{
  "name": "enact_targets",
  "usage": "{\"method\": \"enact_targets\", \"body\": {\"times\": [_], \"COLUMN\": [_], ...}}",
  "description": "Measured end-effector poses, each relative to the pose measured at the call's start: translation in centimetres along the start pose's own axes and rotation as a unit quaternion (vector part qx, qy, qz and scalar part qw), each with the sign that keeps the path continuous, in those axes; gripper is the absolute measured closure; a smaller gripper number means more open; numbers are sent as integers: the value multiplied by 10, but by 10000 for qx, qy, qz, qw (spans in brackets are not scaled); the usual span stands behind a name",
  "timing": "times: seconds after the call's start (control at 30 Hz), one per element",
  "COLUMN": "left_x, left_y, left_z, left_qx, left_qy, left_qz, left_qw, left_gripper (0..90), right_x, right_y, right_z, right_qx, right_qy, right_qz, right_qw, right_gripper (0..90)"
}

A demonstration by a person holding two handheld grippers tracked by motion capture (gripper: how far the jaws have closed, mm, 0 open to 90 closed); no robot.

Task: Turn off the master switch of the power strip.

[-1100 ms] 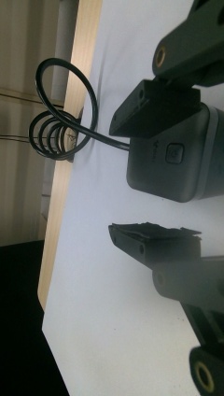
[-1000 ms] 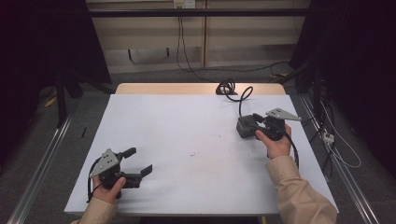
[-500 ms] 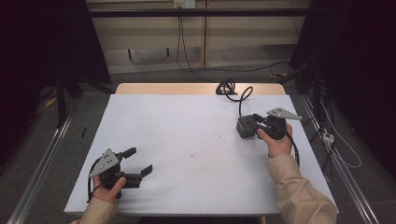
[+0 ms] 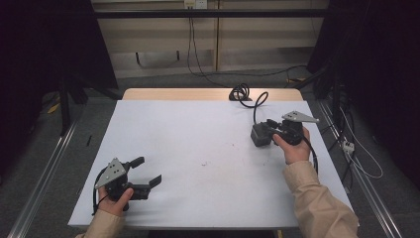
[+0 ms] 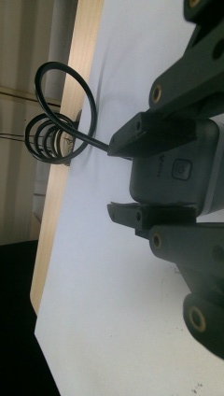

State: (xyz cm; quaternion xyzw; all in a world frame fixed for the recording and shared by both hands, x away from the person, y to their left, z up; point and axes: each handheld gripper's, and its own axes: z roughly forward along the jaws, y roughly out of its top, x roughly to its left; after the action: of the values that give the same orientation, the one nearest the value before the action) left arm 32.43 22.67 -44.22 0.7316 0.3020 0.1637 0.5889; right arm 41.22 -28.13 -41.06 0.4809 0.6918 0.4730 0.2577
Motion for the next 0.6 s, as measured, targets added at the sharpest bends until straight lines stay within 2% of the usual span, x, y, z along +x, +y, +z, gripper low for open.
{"method": "enact_targets", "body": {"times": [0.13, 0.3, 0.6], "left_x": [0, 0, 0], "left_y": [0, 0, 0], "left_z": [0, 1, 1], "left_qx": [4, 11, 15], "left_qy": [-5, -4, -29], "left_qz": [-3, -21, 10], "left_qw": [10000, 10000, 10000], "left_gripper": [57, 57, 57], "right_x": [0, -1, -4], "right_y": [-1, -2, -2], "right_z": [1, 2, 3], "right_qx": [29, 69, 120], "right_qy": [-48, 59, 89], "right_qz": [-112, 36, 160], "right_qw": [9999, 10000, 9998], "right_gripper": [683, 725, 774]}}
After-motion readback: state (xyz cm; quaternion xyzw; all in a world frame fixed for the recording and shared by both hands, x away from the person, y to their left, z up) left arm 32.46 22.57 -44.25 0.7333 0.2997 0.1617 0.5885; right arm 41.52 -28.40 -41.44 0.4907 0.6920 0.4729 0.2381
